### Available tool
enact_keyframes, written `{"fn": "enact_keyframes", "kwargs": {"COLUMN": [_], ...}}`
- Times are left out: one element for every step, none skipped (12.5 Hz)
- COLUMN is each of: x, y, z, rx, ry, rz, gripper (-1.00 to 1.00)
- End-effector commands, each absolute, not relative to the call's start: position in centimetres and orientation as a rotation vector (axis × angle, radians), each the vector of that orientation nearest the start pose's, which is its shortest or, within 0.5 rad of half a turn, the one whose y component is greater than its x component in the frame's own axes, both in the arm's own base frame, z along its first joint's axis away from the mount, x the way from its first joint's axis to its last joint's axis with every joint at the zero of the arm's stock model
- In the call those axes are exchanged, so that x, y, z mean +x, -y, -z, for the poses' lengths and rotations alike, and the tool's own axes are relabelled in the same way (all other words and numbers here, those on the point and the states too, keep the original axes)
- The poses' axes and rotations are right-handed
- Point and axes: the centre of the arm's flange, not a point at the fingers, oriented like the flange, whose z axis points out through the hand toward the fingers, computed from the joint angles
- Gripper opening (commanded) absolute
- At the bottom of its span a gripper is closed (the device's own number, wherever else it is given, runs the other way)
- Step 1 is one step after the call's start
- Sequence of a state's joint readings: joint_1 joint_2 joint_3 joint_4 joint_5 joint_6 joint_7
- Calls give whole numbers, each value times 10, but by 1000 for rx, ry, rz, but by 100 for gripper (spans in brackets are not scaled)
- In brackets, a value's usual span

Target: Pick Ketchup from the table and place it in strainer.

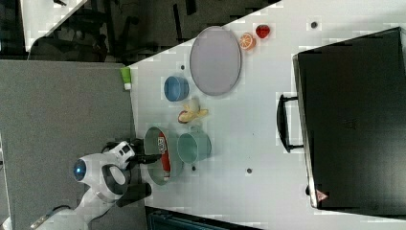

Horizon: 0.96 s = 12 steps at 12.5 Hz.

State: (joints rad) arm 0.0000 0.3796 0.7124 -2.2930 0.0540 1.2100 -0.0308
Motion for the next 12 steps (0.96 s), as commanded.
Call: {"fn": "enact_keyframes", "kwargs": {"x": [456, 466, 476, 487, 498, 506, 513, 517, 518, 516, 513, 510], "y": [-329, -311, -288, -260, -232, -203, -175, -148, -123, -101, -79, -60], "z": [-302, -316, -328, -342, -359, -378, -399, -422, -444, -466, -490, -514], "rx": [-2788, -2804, -2832, -2856, -2873, -2889, -2897, -2900, -2904, -2906, -2887, -2857], "ry": [-380, -421, -478, -547, -624, -706, -786, -864, -939, -1014, -1087, -1150], "rz": [113, 141, 154, 169, 191, 203, 218, 227, 216, 183, 153, 121], "gripper": [100, 100, 100, 100, 100, 100, 100, 100, 100, 100, 100, 100]}}
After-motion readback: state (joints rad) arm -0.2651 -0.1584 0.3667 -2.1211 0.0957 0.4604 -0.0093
